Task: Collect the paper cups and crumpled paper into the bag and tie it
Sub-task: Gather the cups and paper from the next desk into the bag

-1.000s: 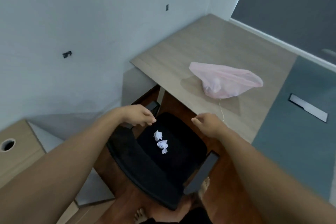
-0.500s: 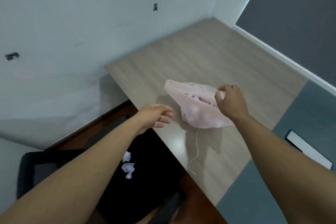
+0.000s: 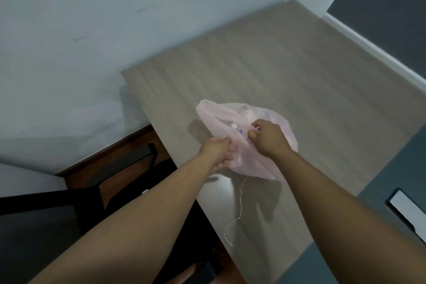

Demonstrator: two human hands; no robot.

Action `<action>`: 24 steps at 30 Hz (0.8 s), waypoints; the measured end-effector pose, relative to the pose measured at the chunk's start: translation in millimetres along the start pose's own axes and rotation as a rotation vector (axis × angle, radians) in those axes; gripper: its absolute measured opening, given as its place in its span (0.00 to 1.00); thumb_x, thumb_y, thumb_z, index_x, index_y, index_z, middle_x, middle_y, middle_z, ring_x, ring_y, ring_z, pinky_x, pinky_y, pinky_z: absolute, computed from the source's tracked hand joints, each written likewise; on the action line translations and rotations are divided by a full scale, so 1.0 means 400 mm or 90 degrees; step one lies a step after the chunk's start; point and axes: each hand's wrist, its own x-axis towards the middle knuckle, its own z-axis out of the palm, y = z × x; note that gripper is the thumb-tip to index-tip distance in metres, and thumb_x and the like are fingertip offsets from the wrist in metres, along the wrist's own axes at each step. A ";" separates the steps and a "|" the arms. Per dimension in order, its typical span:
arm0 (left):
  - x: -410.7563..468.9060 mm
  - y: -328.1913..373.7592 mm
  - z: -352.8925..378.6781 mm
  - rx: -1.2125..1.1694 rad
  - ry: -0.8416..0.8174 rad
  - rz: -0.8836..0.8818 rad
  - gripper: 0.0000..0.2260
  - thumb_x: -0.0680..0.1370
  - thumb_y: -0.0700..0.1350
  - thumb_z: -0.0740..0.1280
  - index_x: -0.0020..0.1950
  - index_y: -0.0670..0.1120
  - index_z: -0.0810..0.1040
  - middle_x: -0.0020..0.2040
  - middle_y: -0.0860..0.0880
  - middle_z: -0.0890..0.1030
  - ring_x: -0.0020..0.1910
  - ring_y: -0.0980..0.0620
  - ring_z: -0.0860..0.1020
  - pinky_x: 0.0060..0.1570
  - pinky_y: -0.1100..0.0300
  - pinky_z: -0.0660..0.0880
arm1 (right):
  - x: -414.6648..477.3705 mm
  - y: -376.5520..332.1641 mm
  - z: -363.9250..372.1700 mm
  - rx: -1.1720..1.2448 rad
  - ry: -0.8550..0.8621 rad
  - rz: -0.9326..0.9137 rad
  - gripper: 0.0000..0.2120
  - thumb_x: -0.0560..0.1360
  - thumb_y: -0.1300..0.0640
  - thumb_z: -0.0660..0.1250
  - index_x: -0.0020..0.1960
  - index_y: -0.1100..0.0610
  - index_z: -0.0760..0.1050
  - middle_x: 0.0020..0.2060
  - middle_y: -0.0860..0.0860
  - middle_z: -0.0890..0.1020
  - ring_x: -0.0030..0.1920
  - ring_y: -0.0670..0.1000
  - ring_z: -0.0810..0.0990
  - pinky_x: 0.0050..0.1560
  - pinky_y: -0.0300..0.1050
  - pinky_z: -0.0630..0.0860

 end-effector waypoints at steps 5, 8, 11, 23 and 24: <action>-0.022 -0.043 -0.043 -0.184 -0.058 0.008 0.14 0.85 0.49 0.65 0.66 0.45 0.83 0.59 0.45 0.88 0.55 0.47 0.86 0.57 0.52 0.81 | -0.054 -0.063 0.004 0.127 -0.038 0.010 0.13 0.84 0.53 0.61 0.51 0.61 0.80 0.44 0.54 0.83 0.48 0.60 0.81 0.44 0.50 0.71; -0.061 -0.039 -0.090 -0.250 -0.123 -0.005 0.27 0.83 0.66 0.63 0.68 0.46 0.81 0.65 0.44 0.86 0.62 0.44 0.85 0.66 0.43 0.81 | -0.124 -0.128 -0.001 0.187 -0.097 -0.008 0.15 0.85 0.50 0.59 0.53 0.56 0.82 0.47 0.52 0.85 0.49 0.56 0.83 0.47 0.49 0.76; -0.114 -0.030 -0.136 -0.236 -0.184 0.057 0.33 0.80 0.72 0.65 0.70 0.47 0.82 0.64 0.45 0.87 0.62 0.45 0.86 0.59 0.46 0.84 | -0.195 -0.193 0.012 0.267 -0.144 -0.020 0.17 0.85 0.48 0.59 0.53 0.56 0.83 0.47 0.51 0.87 0.48 0.53 0.85 0.48 0.51 0.81; -0.264 -0.211 -0.481 -0.321 -0.122 0.113 0.27 0.85 0.62 0.66 0.73 0.42 0.80 0.68 0.37 0.83 0.68 0.38 0.83 0.70 0.40 0.78 | -0.423 -0.392 0.125 0.409 -0.191 0.039 0.18 0.82 0.44 0.66 0.47 0.59 0.82 0.38 0.51 0.82 0.38 0.53 0.82 0.44 0.49 0.74; -0.276 -0.230 -0.504 -0.320 -0.103 0.125 0.28 0.80 0.64 0.72 0.68 0.42 0.84 0.65 0.37 0.85 0.64 0.39 0.85 0.67 0.43 0.80 | -0.435 -0.399 0.139 0.381 -0.182 0.042 0.21 0.82 0.41 0.67 0.49 0.60 0.83 0.36 0.53 0.84 0.36 0.55 0.85 0.44 0.49 0.76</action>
